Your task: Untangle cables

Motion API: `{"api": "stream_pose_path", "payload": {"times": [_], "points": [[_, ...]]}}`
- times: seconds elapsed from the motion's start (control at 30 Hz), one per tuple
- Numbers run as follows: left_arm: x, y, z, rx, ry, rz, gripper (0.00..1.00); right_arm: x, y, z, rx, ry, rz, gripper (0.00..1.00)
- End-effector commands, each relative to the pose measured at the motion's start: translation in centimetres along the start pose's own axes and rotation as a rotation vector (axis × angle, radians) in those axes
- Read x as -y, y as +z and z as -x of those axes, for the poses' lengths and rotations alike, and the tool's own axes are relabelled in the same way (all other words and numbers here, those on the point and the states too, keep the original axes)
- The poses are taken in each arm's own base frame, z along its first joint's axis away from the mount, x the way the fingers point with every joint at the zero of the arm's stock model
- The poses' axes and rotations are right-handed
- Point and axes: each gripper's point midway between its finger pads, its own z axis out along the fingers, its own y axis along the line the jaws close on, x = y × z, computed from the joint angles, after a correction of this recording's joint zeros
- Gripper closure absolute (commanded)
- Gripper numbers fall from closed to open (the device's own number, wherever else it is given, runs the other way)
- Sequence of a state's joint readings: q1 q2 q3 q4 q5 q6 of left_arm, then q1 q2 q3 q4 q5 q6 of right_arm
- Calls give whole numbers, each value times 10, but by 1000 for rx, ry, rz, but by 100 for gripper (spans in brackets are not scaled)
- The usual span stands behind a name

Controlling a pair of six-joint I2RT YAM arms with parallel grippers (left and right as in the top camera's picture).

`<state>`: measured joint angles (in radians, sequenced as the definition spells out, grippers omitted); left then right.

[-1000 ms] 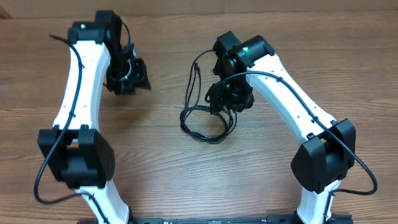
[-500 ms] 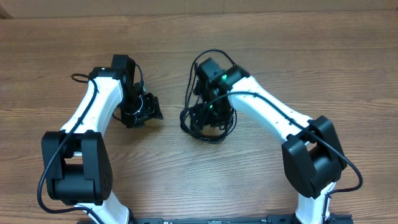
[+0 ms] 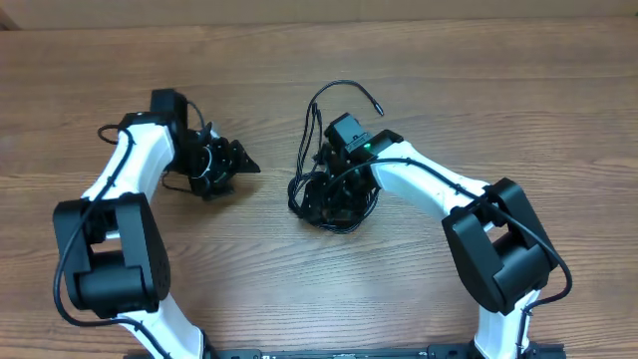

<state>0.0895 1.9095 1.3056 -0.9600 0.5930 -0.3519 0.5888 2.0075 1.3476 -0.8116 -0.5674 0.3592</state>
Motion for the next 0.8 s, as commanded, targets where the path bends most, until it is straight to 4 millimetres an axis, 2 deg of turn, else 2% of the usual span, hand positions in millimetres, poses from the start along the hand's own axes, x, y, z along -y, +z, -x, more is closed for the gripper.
{"api": "stream_pose_path", "payload": {"times": [0.0,0.1,0.2,0.3,0.37,0.5,0.53,0.6,0.63,0.67,0.77], "points": [[17,3,-5,-86,24,-226,27,0,6,-5,-21,42,23,37],[14,6,0,-87,28,-248,25,0,18,-10,-18,29,27,29],[13,8,1,-88,27,-248,23,6,28,-15,-15,122,31,23],[13,9,3,-83,33,-247,21,12,33,-18,-16,227,35,24],[10,10,4,-74,36,-227,20,8,35,-20,-33,238,71,32],[10,10,6,-69,39,-225,14,-14,36,-23,-63,193,170,43],[10,10,5,-69,39,-225,12,-20,36,-22,-60,169,193,50],[10,10,5,-69,40,-226,5,-34,35,-19,-59,128,254,71],[10,10,5,-71,40,-228,2,-42,33,-17,-57,107,292,85],[10,9,5,-72,36,-230,2,-48,31,-16,-58,89,323,93],[9,5,5,-76,19,-258,1,-60,21,-9,-57,50,417,96]]}}
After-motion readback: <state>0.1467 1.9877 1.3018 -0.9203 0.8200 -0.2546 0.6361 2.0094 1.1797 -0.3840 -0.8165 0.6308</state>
